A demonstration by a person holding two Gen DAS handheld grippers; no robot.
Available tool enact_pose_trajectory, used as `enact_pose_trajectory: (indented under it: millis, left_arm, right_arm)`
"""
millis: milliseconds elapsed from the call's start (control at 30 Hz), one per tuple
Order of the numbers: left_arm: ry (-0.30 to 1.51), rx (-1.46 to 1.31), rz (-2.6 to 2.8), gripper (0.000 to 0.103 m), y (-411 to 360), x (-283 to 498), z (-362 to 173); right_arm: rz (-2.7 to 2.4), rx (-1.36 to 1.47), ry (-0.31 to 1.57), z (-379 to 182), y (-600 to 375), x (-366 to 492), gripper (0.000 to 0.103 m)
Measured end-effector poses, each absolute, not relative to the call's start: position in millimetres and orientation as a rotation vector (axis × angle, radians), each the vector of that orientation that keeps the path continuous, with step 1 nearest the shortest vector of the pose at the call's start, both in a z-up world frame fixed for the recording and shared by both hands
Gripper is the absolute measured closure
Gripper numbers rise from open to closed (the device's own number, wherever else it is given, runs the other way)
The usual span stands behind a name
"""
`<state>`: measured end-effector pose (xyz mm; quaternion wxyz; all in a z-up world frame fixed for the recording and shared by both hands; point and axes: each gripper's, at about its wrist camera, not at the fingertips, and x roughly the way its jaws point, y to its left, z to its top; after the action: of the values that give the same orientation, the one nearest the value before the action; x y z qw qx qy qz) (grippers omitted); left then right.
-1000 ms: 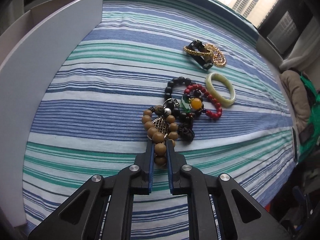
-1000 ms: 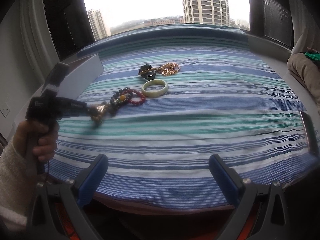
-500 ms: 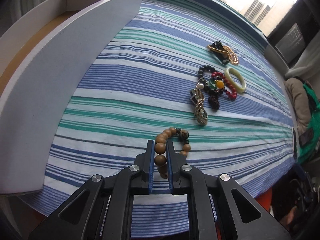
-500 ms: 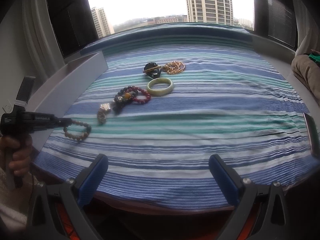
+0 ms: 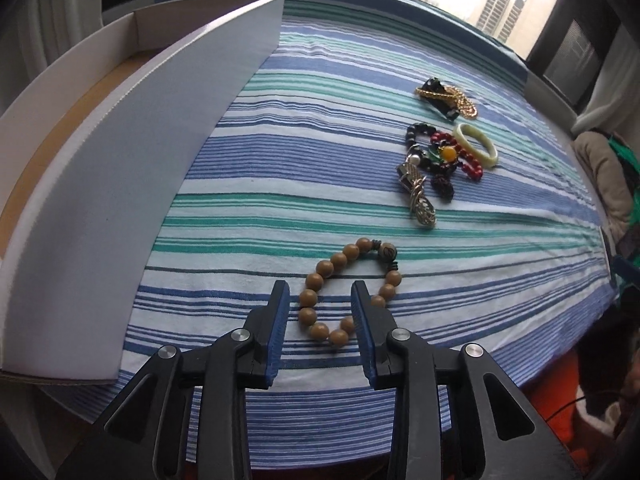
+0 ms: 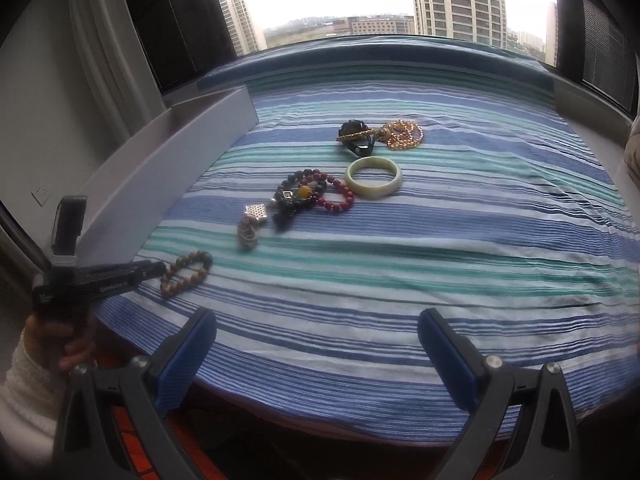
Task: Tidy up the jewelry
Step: 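Lift the wooden bead bracelet with the left tool while the right tool grasps the silver ring charm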
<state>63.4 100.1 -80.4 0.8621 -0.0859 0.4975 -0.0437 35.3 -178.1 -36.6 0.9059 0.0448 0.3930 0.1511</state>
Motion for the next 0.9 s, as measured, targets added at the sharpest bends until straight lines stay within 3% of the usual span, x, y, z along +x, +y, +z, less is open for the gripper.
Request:
enact_pose_trajectory:
  millis: [133, 233, 433, 467, 500, 700, 767, 900]
  left_arm:
    - [1.085, -0.126, -0.180, 0.071, 63, 77, -83]
    - [1.122, -0.041, -0.128, 0.081, 41, 92, -96]
    - [1.121, -0.029, -0.017, 0.081, 34, 112, -106]
    - [1.120, -0.028, -0.009, 0.086, 34, 113, -106]
    - [1.119, -0.037, 0.000, 0.091, 35, 114, -106]
    - [1.120, -0.295, -0.063, 0.092, 76, 97, -94]
    - [1.088, -0.330, -0.056, 0.092, 90, 84, -83]
    - [1.023, -0.378, -0.032, 0.092, 112, 64, -60]
  right_arm:
    - [0.321, 0.098, 0.799, -33, -171, 43, 0.001]
    - [0.336, 0.117, 0.798, -33, -167, 44, 0.001]
    - [0.324, 0.107, 0.783, -37, -174, 36, 0.001]
    - [0.321, 0.103, 0.781, -38, -176, 37, 0.001]
    - [0.324, 0.102, 0.779, -38, -177, 38, 0.001]
    - [0.402, 0.093, 0.802, -46, -165, 75, 0.002]
    - [0.460, 0.111, 0.853, -58, -151, 91, 0.033]
    - [0.588, 0.142, 0.925, -82, -107, 120, 0.038]
